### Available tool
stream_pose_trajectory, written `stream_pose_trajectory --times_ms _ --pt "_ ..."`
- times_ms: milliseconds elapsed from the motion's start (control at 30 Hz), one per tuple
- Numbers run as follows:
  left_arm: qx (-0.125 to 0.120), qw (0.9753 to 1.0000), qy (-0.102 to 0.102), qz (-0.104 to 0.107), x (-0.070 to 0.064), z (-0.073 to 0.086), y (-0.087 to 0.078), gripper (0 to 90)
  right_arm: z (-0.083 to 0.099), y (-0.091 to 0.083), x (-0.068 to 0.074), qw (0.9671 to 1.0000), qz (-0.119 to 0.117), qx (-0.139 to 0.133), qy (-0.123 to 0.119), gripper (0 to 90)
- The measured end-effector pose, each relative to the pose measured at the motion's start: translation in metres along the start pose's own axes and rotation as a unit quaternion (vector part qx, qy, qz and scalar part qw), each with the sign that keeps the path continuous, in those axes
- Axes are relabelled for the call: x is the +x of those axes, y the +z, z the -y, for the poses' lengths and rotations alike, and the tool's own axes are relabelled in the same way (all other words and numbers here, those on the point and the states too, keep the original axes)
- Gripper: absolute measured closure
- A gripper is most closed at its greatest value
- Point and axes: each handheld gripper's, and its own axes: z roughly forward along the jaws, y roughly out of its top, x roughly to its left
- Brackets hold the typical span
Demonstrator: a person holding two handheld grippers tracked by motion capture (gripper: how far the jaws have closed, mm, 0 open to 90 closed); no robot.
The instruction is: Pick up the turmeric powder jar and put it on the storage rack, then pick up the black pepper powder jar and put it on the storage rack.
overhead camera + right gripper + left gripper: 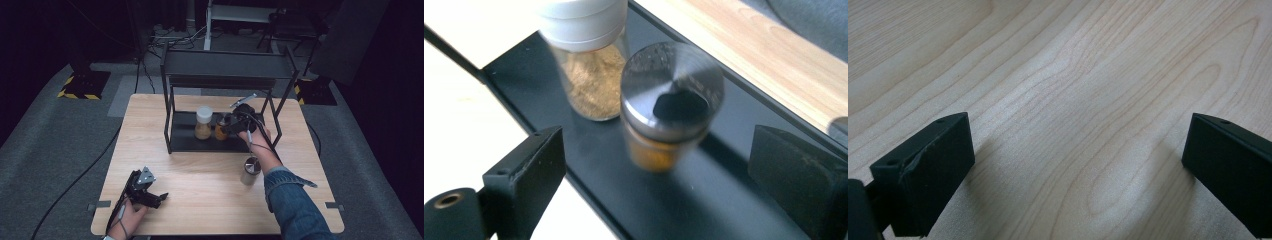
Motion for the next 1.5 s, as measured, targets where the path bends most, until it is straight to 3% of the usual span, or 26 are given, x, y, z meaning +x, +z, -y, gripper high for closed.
stream_pose_trajectory --times_ms 433,833,1100,1500 --pt "0.0 1.0 -0.002 -0.001 -0.001 0.0 0.0 0.0 0.057 -0.08 0.011 0.9979 0.003 -0.064 -0.006 7.2" --pt "0.0 1.0 -0.001 -0.001 -0.001 0.001 -0.001 0.0 0.099 -0.142 0.031 0.995 0.008 -0.099 -0.017 7.0" --pt "0.0 1.0 -0.001 -0.001 -0.001 0.001 -0.001 0.0 0.125 -0.153 0.04 0.9949 0.01 -0.099 -0.02 7.0" --pt "0.0 1.0 -0.001 -0.002 -0.002 0.001 -0.001 0.0 0.156 -0.142 0.057 0.9966 0.017 -0.077 -0.025 7.0"
